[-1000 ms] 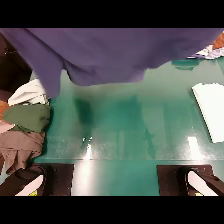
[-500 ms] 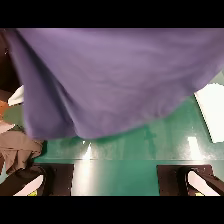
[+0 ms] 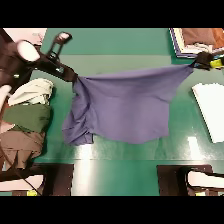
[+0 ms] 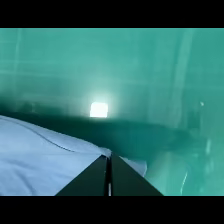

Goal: Fold the shirts.

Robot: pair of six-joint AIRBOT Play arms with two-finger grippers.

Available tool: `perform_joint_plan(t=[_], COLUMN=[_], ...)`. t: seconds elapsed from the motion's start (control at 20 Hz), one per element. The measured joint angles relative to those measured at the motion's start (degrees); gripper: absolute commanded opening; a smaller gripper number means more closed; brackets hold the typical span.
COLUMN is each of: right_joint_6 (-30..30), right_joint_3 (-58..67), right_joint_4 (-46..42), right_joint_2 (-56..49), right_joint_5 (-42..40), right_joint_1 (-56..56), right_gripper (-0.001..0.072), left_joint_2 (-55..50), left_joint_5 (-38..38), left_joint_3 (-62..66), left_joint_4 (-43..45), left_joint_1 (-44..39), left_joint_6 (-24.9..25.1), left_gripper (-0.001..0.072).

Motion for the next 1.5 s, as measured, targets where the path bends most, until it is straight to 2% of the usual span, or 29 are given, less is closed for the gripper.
perform_joint_plan(t=[0.2, 0.25, 0.3, 0.35, 0.4, 0.45, 0.55, 0.7, 0.9, 1.2, 1.5], right_joint_6=[0.0, 0.0, 0.0, 0.0, 0.0, -0.1, -0.1, -0.2, -2.1, -5.4, -6.6], right_joint_3=[0.8, 1.4, 2.0, 2.7, 3.5, 4.2, 6.1, 8.2, 1.9, -19.2, -33.4], right_joint_4=[0.1, 0.2, 0.3, 0.3, 0.5, 0.9, 1.9, 3.2, 4.1, 5.0, 5.2], right_joint_2=[-7.1, -8.4, -9.6, -10.8, -11.6, -12.3, -13.1, -12.9, -7.5, 5.8, 16.5], right_joint_5=[-5.9, -6.8, -7.5, -8.0, -8.4, -8.6, -8.4, -4.0, 4.3, 8.0, 8.3], right_joint_1=[1.1, 1.4, 1.7, 2.0, 2.2, 2.2, 2.1, 0.7, -1.9, -3.3, -3.5], right_gripper=[0.0012, 0.0015, 0.0036, 0.0266, 0.0432, 0.0441, 0.044, 0.0439, 0.0437, 0.0437, 0.0437], left_joint_2=[-5.5, -6.2, -6.7, -7.0, -7.3, -7.4, -7.4, -5.8, -0.2, 12.5, 19.0], left_joint_5=[7.4, 8.4, 8.9, 9.6, 9.7, 9.5, 8.0, 3.0, -4.6, -10.0, -9.8], left_joint_3=[-0.7, -0.9, -0.9, -0.9, -0.9, -0.8, 0.2, 2.7, 0.6, -19.1, -38.8], left_joint_4=[0.0, 0.0, 0.1, 0.1, 0.2, 0.4, 1.4, 3.1, 3.1, 0.1, -2.7], left_joint_1=[0.0, 0.0, 0.0, 0.0, 0.0, 0.0, 0.1, 2.3, 8.0, 16.7, 19.7], left_joint_6=[0.3, 0.3, 0.4, 0.4, 0.2, 0.0, -1.1, -3.8, -7.8, -11.0, -11.7], left_gripper=[0.0026, 0.0147, 0.0374, 0.0495, 0.0508, 0.0508, 0.0507, 0.0507, 0.0507, 0.0507, 0.0508])
